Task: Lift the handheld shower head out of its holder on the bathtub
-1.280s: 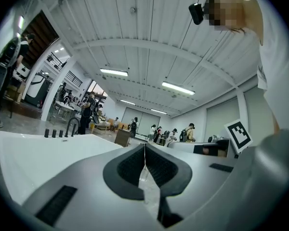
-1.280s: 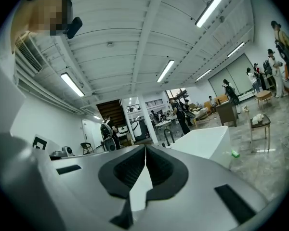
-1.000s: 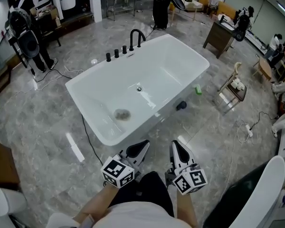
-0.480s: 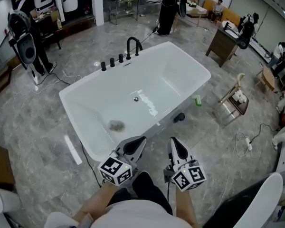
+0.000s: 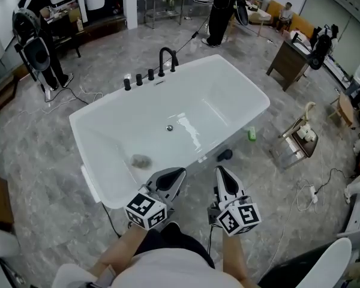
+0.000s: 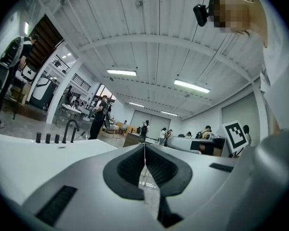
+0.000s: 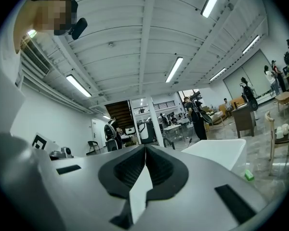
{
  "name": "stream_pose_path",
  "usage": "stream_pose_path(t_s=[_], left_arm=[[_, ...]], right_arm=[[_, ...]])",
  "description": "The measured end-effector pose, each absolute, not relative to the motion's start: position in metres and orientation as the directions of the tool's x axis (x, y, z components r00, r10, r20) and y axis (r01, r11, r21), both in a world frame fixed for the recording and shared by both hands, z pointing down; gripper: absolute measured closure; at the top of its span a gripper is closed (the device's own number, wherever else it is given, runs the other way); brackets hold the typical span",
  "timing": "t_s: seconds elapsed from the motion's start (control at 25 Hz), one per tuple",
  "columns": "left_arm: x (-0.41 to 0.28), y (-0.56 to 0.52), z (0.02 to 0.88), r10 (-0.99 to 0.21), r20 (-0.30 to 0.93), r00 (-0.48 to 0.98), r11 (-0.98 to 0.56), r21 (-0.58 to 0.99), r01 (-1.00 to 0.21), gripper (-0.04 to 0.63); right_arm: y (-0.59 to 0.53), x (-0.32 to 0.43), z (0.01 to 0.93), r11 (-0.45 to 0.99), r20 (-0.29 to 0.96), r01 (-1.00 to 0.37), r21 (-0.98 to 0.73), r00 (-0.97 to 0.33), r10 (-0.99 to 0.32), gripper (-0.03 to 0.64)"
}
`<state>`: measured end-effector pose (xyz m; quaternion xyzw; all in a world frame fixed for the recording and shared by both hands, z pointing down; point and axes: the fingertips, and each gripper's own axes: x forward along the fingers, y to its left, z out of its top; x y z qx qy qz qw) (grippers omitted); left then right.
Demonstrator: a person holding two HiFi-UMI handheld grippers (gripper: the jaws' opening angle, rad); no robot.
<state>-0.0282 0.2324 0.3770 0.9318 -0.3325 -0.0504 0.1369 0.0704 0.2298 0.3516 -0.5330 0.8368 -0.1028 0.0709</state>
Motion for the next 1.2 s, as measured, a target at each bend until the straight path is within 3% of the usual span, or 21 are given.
stream_pose_path(t_s=[0.76,1.2], left_arm=[[0.014,0.171,0.386,-0.633,0.008,0.774,-0.735,0.305,-0.605,0.584],[0.050,0.076,0.390,-0.634,0.015,0.773,-0.730,0.317,-0.605,0.584]], right_arm=[[0.157,0.114,0.358,0.419,-0.003,-0.863,-0.283,-0.436,-0.900,0.599],[0.056,0.143,0.362,0.438,0.013,-0.851,-0.290,-0.461,-0.887,0.599]])
